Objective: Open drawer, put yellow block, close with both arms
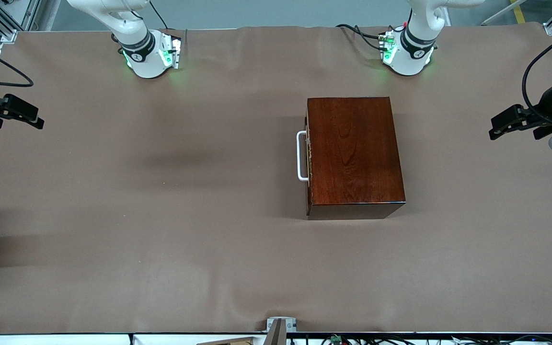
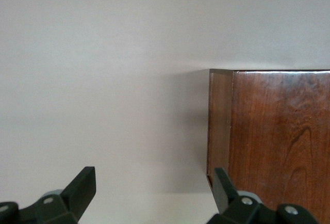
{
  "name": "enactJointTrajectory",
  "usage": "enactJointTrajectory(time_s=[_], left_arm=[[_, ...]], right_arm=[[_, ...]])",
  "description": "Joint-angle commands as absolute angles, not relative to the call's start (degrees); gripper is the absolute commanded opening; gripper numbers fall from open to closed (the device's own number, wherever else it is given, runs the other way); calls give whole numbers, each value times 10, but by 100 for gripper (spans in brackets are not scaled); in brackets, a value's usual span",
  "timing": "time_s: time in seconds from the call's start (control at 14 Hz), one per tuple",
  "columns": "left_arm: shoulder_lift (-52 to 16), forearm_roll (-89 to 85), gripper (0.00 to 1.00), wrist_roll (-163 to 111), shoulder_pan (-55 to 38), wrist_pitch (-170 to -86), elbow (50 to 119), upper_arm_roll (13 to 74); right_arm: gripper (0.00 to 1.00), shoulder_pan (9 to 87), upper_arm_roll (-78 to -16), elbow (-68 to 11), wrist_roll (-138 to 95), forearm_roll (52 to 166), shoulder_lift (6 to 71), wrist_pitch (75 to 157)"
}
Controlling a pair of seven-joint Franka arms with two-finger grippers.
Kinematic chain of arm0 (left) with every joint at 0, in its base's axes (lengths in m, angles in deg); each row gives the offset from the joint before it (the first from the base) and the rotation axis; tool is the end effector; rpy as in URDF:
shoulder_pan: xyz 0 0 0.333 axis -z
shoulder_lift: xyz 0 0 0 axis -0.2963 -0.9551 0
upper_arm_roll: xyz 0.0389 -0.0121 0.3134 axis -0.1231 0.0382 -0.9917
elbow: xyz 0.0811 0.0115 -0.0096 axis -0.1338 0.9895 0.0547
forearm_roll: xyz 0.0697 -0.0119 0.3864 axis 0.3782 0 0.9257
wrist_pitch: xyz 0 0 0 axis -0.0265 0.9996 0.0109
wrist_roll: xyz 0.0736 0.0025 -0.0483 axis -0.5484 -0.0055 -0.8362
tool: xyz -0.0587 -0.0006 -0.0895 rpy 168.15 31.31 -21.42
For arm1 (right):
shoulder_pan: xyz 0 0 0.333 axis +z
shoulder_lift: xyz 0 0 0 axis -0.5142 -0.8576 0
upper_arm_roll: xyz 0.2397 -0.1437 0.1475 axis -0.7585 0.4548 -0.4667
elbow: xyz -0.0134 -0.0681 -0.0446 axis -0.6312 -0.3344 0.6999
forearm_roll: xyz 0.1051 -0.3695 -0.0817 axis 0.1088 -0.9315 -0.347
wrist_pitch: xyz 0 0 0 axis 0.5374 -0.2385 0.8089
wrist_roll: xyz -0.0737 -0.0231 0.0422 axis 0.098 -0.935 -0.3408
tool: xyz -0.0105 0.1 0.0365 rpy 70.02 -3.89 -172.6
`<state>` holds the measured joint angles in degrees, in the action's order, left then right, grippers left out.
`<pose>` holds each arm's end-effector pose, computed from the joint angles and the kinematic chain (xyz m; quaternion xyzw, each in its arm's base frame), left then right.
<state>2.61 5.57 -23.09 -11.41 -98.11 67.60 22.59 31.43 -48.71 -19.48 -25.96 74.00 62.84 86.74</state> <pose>0.5748 -0.0364 0.6310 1.0000 -0.0005 -0.0059 0.0074 0.5431 -0.0263 0.6303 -0.9994 0.0217 0.0229 0.0173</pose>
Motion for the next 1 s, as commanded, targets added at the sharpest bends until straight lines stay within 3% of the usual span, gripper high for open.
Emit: enactJointTrajectory(time_s=[0.0, 0.93], left_arm=[[41, 47, 100, -230, -112, -994, 694, 227], [39, 53, 100, -230, -112, -997, 693, 230]], right_arm=[[100, 308, -491, -186, -268, 734, 628, 859], [100, 303, -491, -178, -268, 735, 627, 861]])
